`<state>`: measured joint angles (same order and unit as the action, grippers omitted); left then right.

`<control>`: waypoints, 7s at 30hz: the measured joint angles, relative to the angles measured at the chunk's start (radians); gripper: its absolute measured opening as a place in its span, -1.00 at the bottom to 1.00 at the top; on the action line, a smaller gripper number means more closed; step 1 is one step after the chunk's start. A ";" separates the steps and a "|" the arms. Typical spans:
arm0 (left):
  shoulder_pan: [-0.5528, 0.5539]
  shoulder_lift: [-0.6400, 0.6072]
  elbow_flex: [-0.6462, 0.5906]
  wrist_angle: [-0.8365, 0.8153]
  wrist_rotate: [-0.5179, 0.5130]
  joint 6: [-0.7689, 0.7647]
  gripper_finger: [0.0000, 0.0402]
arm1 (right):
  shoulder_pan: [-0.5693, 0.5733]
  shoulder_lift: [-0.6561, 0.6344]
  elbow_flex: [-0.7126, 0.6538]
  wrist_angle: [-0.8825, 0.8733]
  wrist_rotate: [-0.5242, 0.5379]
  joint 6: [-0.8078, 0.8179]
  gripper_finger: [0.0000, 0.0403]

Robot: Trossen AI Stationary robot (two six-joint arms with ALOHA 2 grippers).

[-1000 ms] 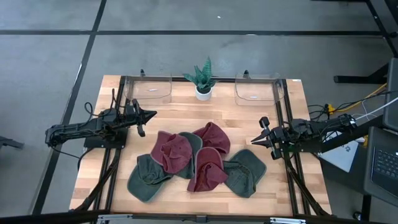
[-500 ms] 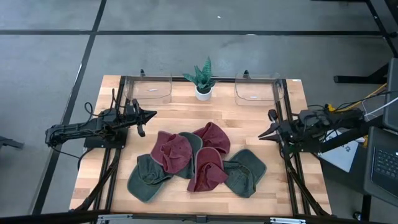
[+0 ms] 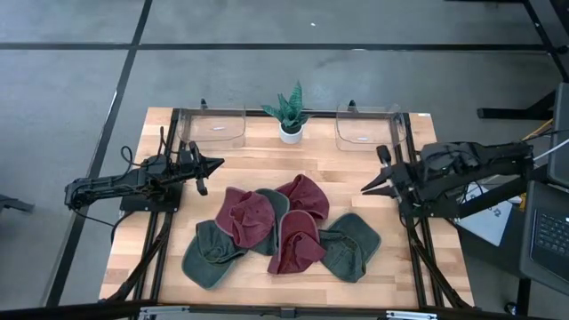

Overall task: Pick & Place hat
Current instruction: Put the middle bottom red cap into the right transparent bin

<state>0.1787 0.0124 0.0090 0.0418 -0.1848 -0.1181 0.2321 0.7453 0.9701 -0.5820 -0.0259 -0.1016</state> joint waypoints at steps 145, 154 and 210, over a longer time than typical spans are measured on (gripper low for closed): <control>0.000 0.000 0.000 0.000 0.001 0.000 -0.98 | -0.246 0.635 0.003 0.548 0.066 -0.040 -0.92; 0.000 0.000 0.000 0.000 0.002 0.000 -0.98 | -0.167 0.631 -0.219 0.666 0.113 0.052 -0.90; 0.000 0.000 0.000 0.000 0.003 0.000 -0.98 | -0.001 0.636 0.110 0.133 0.198 0.723 0.45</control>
<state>0.1785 0.0120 0.0090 0.0414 -0.1818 -0.1181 0.2309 1.3811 1.0805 -0.4489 0.1726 0.6211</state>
